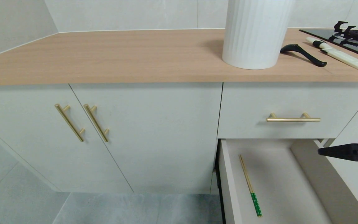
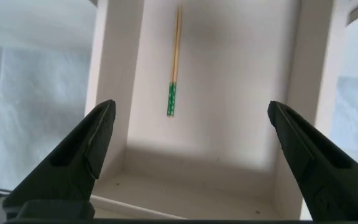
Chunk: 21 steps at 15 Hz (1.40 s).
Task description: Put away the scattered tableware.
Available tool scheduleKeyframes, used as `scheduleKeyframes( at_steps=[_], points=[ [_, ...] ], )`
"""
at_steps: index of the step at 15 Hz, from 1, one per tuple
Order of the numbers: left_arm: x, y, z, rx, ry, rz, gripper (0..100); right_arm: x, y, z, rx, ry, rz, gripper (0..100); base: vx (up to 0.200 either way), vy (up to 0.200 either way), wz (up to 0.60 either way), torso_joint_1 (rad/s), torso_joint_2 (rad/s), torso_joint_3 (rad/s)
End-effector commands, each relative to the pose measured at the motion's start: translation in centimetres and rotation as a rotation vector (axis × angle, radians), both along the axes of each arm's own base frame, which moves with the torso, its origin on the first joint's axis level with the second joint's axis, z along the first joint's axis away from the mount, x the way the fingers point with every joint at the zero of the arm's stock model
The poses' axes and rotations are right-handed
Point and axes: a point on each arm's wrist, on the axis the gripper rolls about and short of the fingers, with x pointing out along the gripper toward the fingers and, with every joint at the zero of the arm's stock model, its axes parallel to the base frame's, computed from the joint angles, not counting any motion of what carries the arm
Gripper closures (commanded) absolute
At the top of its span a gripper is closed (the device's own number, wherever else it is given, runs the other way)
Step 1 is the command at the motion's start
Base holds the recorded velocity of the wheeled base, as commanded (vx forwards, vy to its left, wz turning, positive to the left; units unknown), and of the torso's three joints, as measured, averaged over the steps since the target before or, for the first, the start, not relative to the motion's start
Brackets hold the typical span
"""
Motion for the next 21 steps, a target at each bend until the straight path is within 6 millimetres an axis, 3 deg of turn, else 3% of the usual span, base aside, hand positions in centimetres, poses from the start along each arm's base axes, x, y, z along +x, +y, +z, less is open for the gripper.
scheduleKeyframes(
  at_steps=[1,8,17,20,21],
  points=[
    [0.0,0.0,0.0,0.000,0.003,0.000,0,-1.3,-0.4,1.0,0.014,-0.077,-0.004,0,0.000,0.000,0.00,0.000,0.00,0.000],
    [0.0,0.0,0.0,0.000,0.001,0.000,0,-1.8,-0.5,0.8,-0.022,-0.099,0.022,0,0.000,0.000,0.00,0.070,-0.10,-0.108],
    [0.0,0.0,0.0,0.000,0.001,0.000,0,-1.7,-0.5,0.2,-0.026,-0.169,0.041,0,0.000,0.000,0.00,0.174,-0.49,-0.243],
    [0.0,0.0,0.0,0.000,0.001,0.000,0,0.2,-0.3,-0.1,-0.037,-0.236,0.034,0,0.000,0.000,0.00,0.090,-0.09,-0.050],
    [0.0,0.0,0.0,0.000,0.001,0.000,0,2.8,-1.1,0.5,-0.060,-0.297,-0.010,0,0.000,0.000,0.00,0.000,0.00,0.000]
  ],
)
